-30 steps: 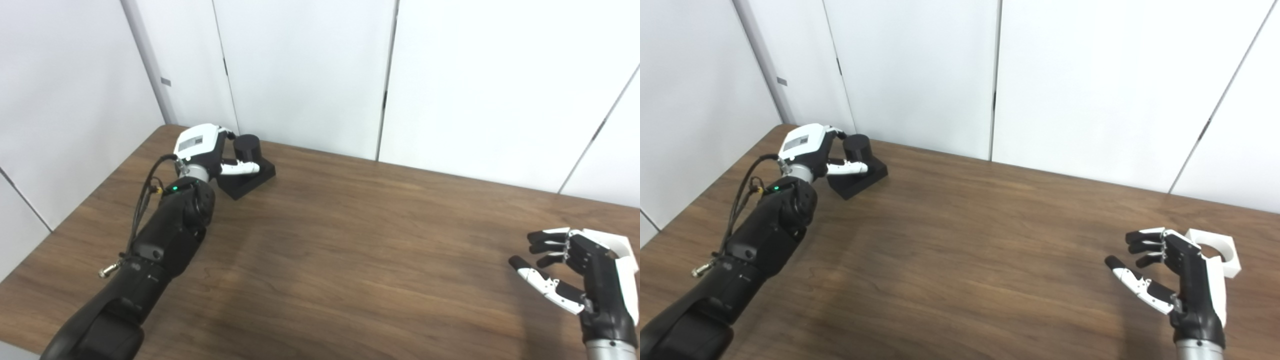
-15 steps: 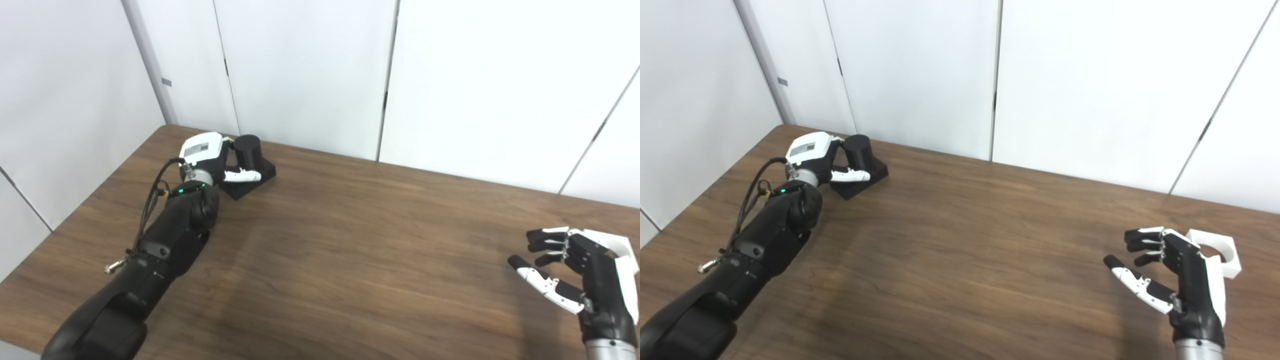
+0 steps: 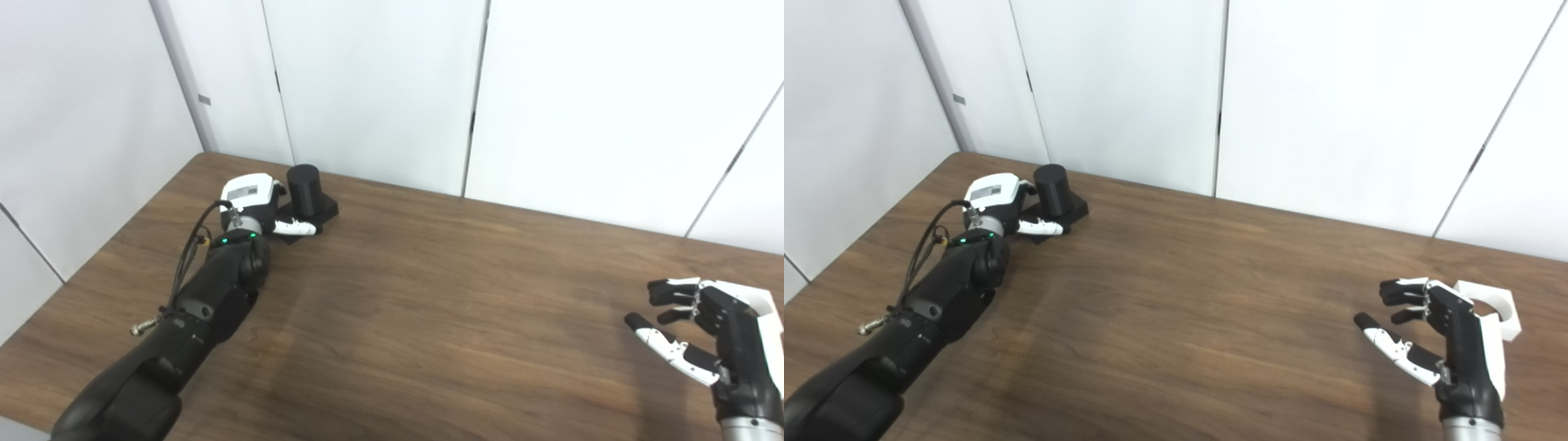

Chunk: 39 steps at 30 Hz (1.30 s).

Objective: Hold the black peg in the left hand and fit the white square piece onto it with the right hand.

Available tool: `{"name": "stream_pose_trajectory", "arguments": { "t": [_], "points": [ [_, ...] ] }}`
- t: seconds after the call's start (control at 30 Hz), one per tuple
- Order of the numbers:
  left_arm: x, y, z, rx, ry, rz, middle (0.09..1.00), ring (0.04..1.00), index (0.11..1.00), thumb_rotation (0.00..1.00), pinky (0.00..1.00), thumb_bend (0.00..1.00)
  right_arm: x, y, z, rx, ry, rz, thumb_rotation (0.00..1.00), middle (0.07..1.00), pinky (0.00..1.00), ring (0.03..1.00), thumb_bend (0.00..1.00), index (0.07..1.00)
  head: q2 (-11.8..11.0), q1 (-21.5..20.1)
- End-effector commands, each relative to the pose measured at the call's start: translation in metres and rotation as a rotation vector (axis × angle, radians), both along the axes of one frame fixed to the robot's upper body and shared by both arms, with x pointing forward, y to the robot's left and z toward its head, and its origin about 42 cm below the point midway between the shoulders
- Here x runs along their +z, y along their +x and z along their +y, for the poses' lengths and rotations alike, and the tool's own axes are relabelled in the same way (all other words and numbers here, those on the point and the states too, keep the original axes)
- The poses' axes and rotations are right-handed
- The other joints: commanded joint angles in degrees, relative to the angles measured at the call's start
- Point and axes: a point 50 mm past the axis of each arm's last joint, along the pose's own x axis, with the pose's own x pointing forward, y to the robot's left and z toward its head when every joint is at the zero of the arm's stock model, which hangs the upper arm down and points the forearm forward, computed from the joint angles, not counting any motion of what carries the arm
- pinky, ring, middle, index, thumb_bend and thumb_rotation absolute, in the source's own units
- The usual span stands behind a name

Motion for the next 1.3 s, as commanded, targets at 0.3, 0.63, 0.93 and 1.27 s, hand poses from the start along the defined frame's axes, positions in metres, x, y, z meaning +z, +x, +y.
{"name": "stream_pose_trajectory", "arguments": {
  "t": [0.3,0.63,0.93,1.27],
  "points": [
    [0.026,0.012,0.010,0.012,0.072,-0.056,0.921,0.943,0.783,0.56,0.81,0.91,0.019,0.001,-0.002,0.003,0.006,-0.062,0.12,0.616,0.45,0.584,0.50,0.489,0.3,0.2],
    [0.022,0.009,0.009,-0.015,0.045,-0.054,0.888,0.907,0.621,0.47,0.73,0.86,0.019,0.001,-0.003,0.003,0.007,-0.055,0.12,0.625,0.46,0.597,0.50,0.490,0.7,0.3],
    [0.017,0.004,0.006,-0.050,0.014,-0.038,0.872,0.906,0.581,0.38,0.77,0.81,0.017,0.002,-0.005,0.003,0.033,-0.048,0.12,0.639,0.49,0.615,0.50,0.490,1.1,0.3],
    [0.014,-0.001,0.002,-0.098,-0.112,-0.009,0.883,0.938,0.490,0.07,0.82,0.53,0.018,0.002,-0.006,0.001,0.021,-0.054,0.12,0.629,0.47,0.597,0.50,0.490,1.4,0.1]
  ]
}}
